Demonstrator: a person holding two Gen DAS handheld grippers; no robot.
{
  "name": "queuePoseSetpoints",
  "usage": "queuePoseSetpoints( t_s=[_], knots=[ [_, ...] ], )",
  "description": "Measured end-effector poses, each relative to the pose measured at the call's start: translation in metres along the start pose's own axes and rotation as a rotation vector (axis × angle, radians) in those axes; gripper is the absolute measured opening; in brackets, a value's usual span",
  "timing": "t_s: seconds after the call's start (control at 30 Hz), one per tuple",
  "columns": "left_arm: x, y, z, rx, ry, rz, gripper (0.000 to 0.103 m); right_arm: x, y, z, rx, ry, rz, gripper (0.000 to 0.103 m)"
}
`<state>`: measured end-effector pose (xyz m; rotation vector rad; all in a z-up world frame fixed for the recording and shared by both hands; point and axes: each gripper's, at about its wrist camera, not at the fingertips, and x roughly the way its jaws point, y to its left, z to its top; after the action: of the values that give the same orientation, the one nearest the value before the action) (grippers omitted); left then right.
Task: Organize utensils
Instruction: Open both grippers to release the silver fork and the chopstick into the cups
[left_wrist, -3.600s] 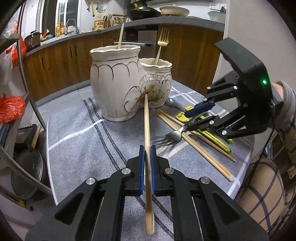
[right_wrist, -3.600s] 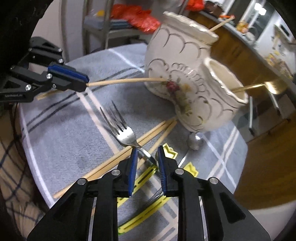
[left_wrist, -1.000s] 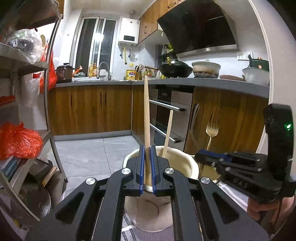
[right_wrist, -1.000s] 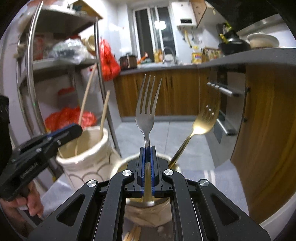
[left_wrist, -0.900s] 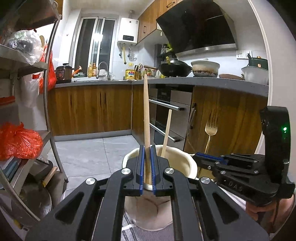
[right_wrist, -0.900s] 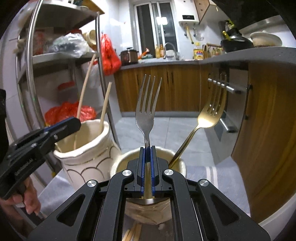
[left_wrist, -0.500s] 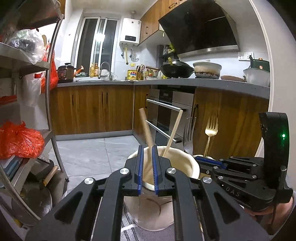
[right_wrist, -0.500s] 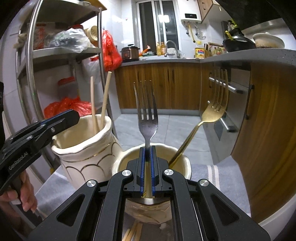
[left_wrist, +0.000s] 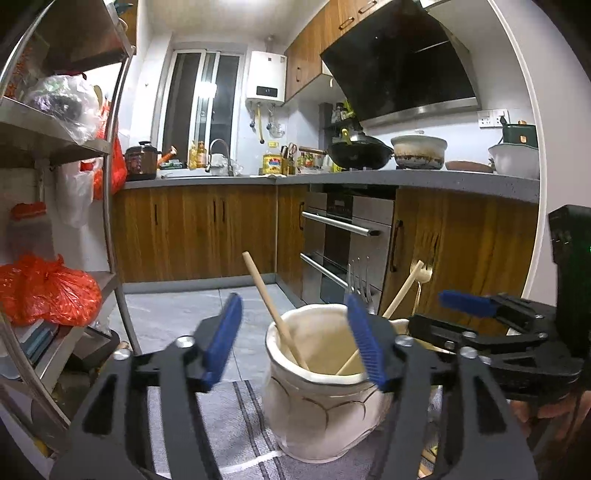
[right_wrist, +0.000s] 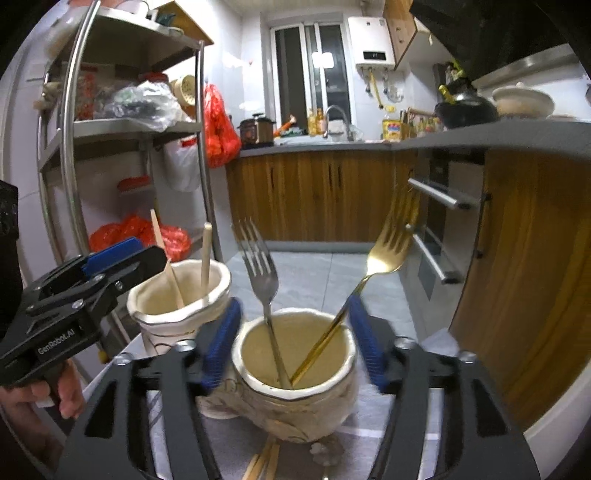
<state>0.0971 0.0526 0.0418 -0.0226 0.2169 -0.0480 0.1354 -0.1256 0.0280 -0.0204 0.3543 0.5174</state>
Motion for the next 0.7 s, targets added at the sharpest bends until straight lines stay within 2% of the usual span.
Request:
queuePoseSetpoints(
  t_s=[0.07,0.17,0.3,0.5,0.7],
  knots=[
    [-0.005,0.001,0.001,-0.002,-0.01,0.015,0.082,-0.009,-0.001,0.0,-0.001,-0.022,-0.025,0.096],
    [-0.015,0.001,0.005,0.002,-0.029,0.04,0.098,-0.019,-0.002,0.0,-0.005,-0.048,-0.077,0.098],
    [-0.029,-0.003,0.011,0.018,-0.041,0.069,0.098,-0.028,-0.002,-0.002,-0.014,-0.057,-0.133,0.098],
    [-0.047,-0.007,0.011,0.021,-0.026,0.08,0.098,-0.04,-0.001,-0.013,-0.023,-0.027,-0.138,0.098],
    [-0.062,-0.016,0.0,0.016,0.024,0.071,0.098,-0.056,-0.002,-0.025,-0.012,-0.008,-0.129,0.098]
  ],
)
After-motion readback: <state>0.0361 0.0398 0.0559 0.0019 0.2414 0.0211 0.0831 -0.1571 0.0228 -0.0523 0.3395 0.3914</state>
